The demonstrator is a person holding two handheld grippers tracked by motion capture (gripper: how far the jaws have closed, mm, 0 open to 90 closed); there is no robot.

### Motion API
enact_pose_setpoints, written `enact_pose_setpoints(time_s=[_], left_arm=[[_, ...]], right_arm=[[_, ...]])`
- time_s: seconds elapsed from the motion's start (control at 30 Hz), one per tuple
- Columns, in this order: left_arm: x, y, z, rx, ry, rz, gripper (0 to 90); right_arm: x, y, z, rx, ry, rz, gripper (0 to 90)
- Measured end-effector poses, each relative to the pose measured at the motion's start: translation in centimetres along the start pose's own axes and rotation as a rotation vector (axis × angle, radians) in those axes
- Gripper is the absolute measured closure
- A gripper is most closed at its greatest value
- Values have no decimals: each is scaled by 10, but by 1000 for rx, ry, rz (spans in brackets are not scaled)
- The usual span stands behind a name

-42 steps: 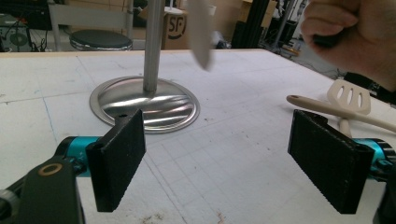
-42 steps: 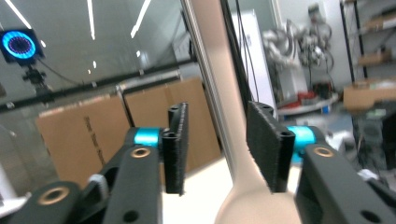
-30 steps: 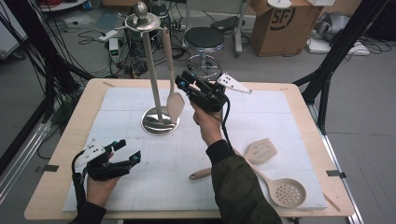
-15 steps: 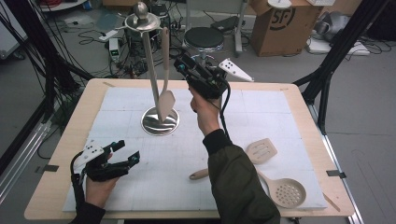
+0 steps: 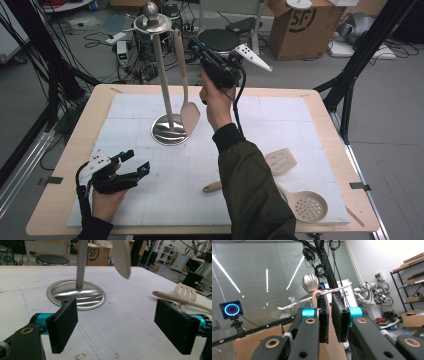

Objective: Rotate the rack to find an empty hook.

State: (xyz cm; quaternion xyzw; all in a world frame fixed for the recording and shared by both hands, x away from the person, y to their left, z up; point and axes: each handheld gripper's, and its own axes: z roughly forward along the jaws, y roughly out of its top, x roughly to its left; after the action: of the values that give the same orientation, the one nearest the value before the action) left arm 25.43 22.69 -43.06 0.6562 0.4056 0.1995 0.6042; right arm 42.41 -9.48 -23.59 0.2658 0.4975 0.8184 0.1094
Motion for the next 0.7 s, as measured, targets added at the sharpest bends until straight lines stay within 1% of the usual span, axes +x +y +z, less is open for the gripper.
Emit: enact_pose_setpoints(time_s=[0.1,0.17,0.2,0.27,0.33,0.37,0.4,0.43,0.7], left_arm=[[1,0,-1,-4,3,-4,195],[2,0,-1,-1,2,-5,196],[2,0,-2,0,3,1,196],[2,0,-2,-3,5,-5,196],[3,0,-3,-4,5,-2,196],[3,0,-3,-7,6,-5,196],[4,0,-3,-8,5,-8,196],[4,0,-3,-8,5,-9,196],[4,0,-2,-4,2,-2,196]], right_arm=[[0,3,8,6,8,2,892],[1,4,12,-1,8,-2,893],[1,5,15,-1,9,-3,893],[2,6,20,-5,10,10,895],[1,7,24,-7,5,7,896],[2,7,25,-3,8,12,897],[1,7,27,-7,3,2,896],[1,7,28,-7,3,3,896],[-2,9,30,-3,2,3,896]])
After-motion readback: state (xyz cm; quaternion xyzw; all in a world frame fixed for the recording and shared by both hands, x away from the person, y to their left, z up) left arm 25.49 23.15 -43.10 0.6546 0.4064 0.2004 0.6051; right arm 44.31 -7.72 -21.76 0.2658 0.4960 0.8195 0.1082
